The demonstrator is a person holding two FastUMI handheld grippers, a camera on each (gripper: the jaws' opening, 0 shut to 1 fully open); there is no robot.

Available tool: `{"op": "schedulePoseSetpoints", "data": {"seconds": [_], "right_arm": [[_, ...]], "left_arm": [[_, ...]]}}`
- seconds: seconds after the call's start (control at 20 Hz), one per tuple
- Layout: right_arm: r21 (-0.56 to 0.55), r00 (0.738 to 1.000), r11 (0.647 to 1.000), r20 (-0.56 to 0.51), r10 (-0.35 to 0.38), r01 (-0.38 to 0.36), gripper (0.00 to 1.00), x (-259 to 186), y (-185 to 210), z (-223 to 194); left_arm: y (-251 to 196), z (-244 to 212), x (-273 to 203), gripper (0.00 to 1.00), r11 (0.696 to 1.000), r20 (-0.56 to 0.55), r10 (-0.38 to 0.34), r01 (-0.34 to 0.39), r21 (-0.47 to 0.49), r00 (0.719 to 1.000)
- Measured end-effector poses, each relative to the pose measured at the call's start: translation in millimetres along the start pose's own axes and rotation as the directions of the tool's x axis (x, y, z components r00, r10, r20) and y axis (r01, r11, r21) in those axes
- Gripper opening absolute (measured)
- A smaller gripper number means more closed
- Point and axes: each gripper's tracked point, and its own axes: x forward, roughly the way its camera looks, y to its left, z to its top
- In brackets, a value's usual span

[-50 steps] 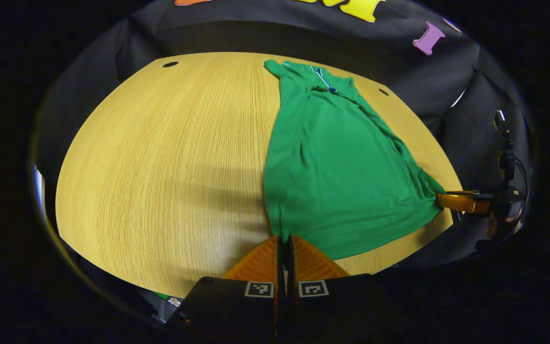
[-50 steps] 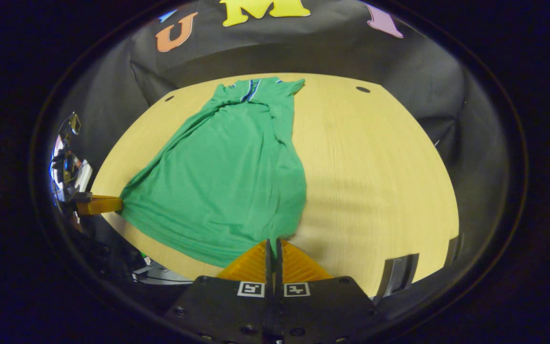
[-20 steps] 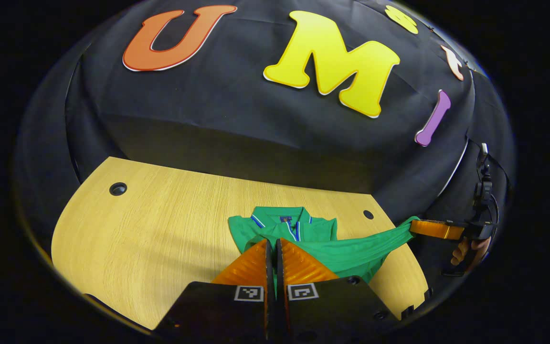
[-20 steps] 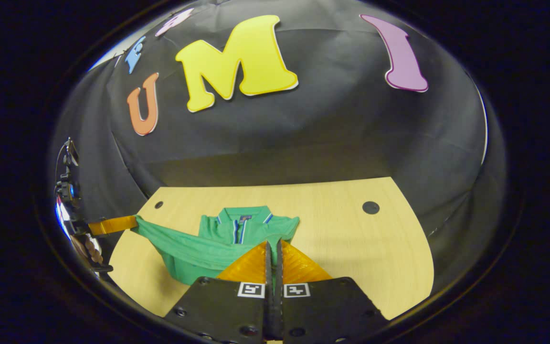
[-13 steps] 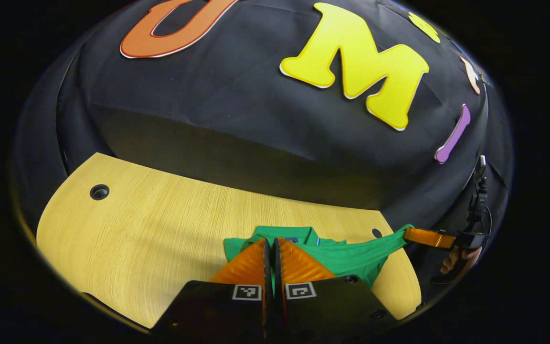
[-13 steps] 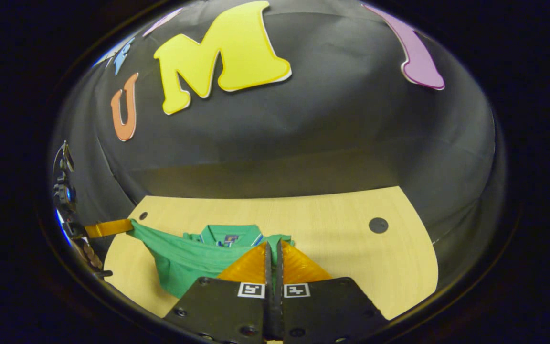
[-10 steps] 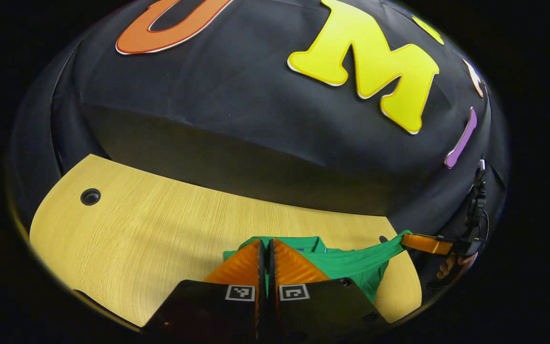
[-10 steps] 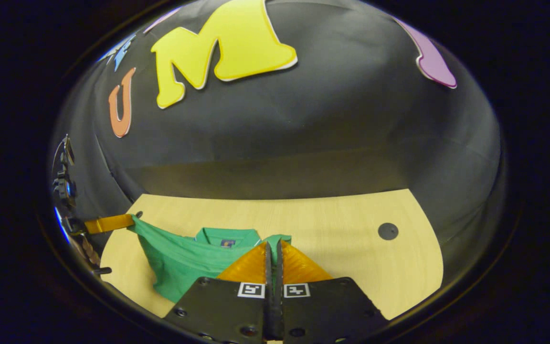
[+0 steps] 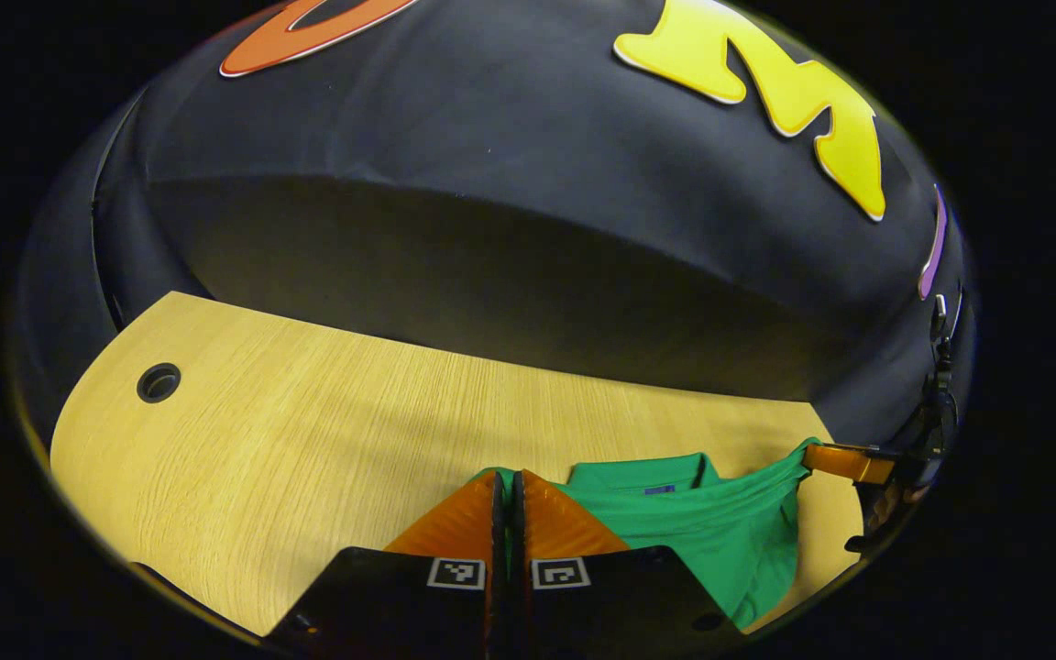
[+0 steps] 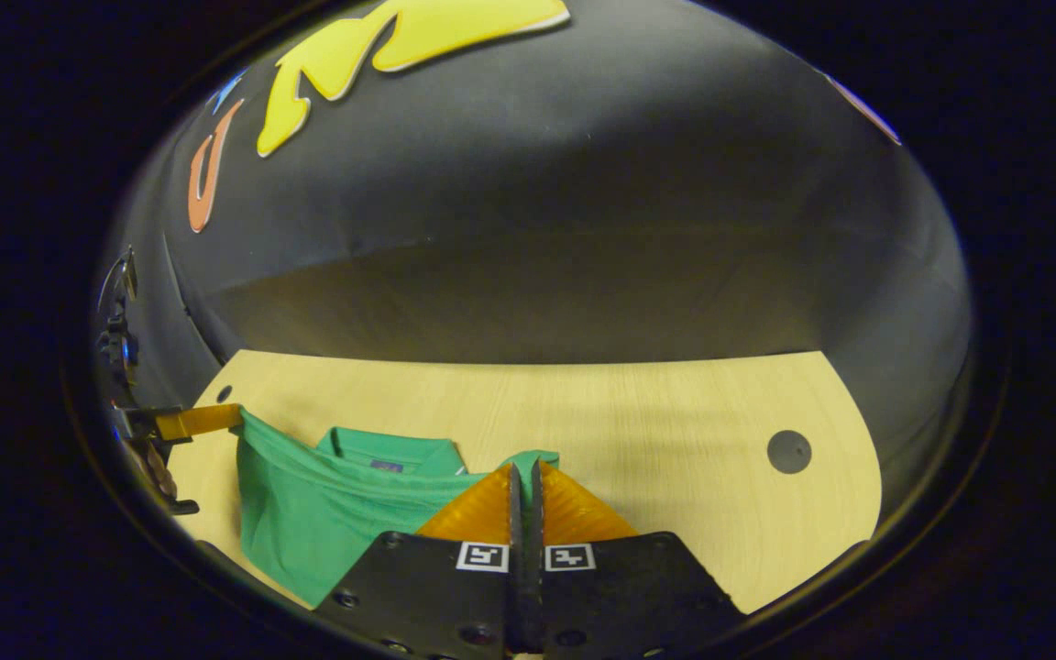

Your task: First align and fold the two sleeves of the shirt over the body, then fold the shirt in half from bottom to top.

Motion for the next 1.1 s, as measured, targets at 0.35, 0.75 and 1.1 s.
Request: {"op": "schedulePoseSetpoints", "data": {"seconds": [0.35, 0.75, 1.1], "right_arm": [[-0.029, 0.999, 0.999, -0.034, -0.033, 0.032, 0.02, 17.2, -2.6, -17.2], [-0.054, 0.989, 0.995, 0.131, -0.072, 0.08, 0.99, -62.6, 23.8, 25.4], [-0.084, 0.914, 0.992, 0.402, -0.053, 0.094, 0.98, -242.9, 79.8, 77.2]], "left_arm": [[6.1, -27.2, 16.3, 0.14, 0.998, -0.072, 0.054, -0.053, 0.014, 0.996], [-11.8, 30.9, -56.7, 1.0, 0.995, 0.099, 0.1, -0.102, 0.014, 0.99], [-57.8, 104.8, -221.6, 1.0, 0.987, 0.375, 0.081, -0.128, 0.101, 0.924]]}}
